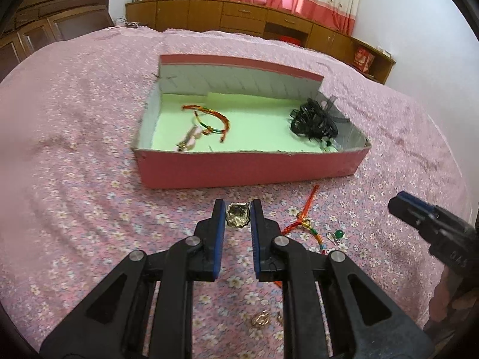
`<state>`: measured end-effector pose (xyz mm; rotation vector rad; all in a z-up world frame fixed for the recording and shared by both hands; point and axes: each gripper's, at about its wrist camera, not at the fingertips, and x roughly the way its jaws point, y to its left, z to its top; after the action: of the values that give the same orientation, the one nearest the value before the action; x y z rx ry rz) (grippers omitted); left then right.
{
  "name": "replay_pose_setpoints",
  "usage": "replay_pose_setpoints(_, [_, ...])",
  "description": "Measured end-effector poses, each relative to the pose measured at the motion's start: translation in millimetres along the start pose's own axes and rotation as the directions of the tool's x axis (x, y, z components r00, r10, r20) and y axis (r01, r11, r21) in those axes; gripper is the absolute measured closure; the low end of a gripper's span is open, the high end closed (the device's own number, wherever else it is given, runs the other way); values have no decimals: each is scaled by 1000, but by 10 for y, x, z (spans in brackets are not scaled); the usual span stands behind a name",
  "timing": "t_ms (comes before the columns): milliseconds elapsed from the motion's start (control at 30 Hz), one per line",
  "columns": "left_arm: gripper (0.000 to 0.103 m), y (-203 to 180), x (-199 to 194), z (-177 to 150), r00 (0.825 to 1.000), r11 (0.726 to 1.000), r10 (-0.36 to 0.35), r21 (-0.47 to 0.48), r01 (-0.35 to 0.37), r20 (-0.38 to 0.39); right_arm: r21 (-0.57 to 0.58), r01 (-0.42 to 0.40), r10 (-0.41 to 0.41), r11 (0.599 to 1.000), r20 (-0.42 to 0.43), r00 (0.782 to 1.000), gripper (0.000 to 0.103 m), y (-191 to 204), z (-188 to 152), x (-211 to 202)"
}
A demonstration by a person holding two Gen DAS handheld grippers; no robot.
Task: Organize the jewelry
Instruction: 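Close the left tool on a gold earring while the right tool grasps a green bead earring, then carry the gold earring in the left tool and green earring in the right tool into the box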
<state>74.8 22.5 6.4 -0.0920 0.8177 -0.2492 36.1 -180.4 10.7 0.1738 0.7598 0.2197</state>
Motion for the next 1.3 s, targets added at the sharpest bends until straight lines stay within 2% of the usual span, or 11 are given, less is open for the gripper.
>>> replay_pose_setpoints(300, [95, 160, -146, -18, 1000, 999, 17, -36, -16, 24, -17, -44, 43, 999, -77, 996, 65, 204, -107, 191])
replay_pose_setpoints(600, [95, 253, -156, -67, 1000, 998, 19, -57, -18, 18, -36, -54, 48, 998, -143, 989, 65, 321, -194, 414])
replay_pose_setpoints(833, [95, 282, -168, -95, 1000, 998, 17, -66, -15, 17, -50, -44, 35, 998, -175, 984, 75, 350, -243, 551])
replay_pose_setpoints(1000, [95, 292, -172, -100, 1000, 998, 16, -68, -15, 15, -59, -39, 28, 997, -180, 983, 92, 361, -249, 608])
replay_pose_setpoints(1300, [95, 244, -246, -112, 999, 998, 16, -59, -14, 30, -46, -58, 51, 997, -135, 990, 92, 340, -248, 479])
